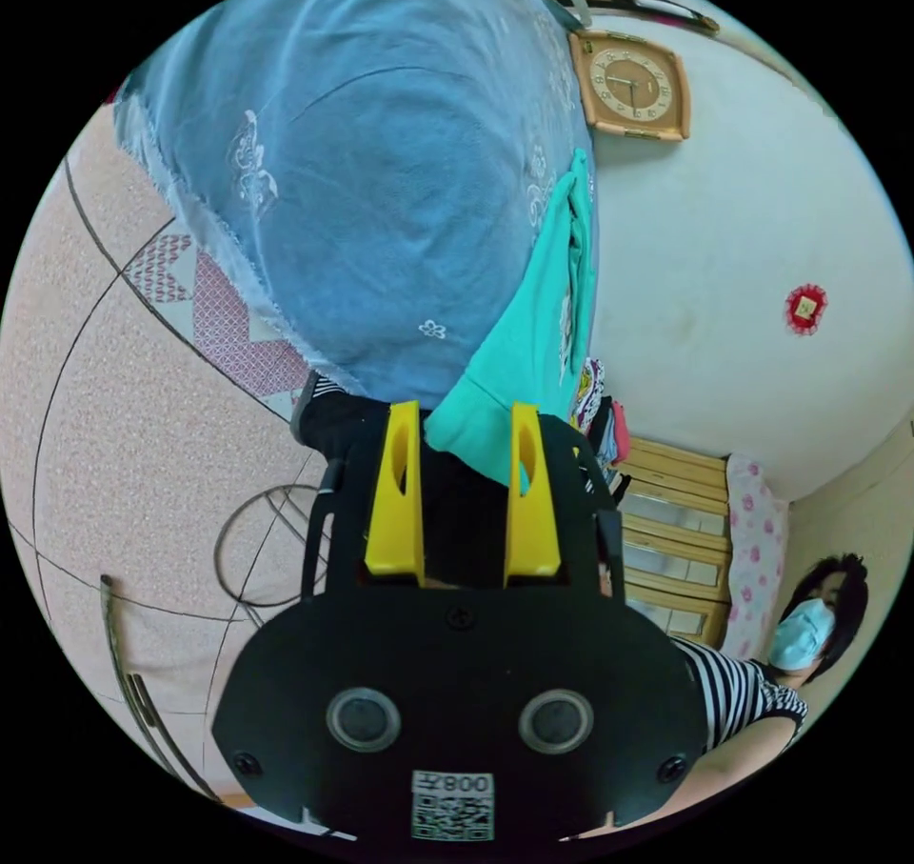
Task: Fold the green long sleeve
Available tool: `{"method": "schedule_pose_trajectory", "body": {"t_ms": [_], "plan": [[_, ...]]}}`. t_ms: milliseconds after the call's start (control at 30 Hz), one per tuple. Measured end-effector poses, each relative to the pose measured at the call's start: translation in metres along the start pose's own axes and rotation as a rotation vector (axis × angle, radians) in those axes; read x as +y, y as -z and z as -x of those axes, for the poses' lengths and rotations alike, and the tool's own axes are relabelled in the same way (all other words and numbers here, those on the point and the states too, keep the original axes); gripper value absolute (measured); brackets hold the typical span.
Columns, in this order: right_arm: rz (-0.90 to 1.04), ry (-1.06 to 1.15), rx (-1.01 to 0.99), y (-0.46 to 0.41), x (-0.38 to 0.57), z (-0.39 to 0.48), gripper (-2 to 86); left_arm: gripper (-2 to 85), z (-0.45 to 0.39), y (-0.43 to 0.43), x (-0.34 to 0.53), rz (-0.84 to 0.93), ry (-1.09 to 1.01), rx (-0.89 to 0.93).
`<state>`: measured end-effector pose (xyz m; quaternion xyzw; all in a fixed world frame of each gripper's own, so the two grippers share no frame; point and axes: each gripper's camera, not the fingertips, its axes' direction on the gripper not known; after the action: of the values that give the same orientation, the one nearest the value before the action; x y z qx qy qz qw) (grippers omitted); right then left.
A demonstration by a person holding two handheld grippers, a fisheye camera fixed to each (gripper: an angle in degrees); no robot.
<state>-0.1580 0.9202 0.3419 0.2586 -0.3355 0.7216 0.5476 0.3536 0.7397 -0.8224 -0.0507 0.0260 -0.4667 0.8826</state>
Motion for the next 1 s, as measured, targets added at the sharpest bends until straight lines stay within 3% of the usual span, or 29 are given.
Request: {"method": "schedule_pose_trajectory", "body": {"t_ms": [367, 533, 1000], "plan": [[0.005, -0.031, -0.013, 0.002, 0.049, -0.004, 7.5, 12.0, -0.025, 0.015, 0.066, 0.060, -0.028, 0.069], [-0.005, -0.018, -0.019, 0.006, 0.071, 0.000, 4.6, 6.0, -0.037, 0.029, 0.100, 0.049, -0.020, 0.122], [-0.101, 0.139, -0.050, 0.046, 0.145, 0.044, 1.0, 2.3, -0.146, 0.108, 0.197, 0.009, -0.168, 0.224]]}}
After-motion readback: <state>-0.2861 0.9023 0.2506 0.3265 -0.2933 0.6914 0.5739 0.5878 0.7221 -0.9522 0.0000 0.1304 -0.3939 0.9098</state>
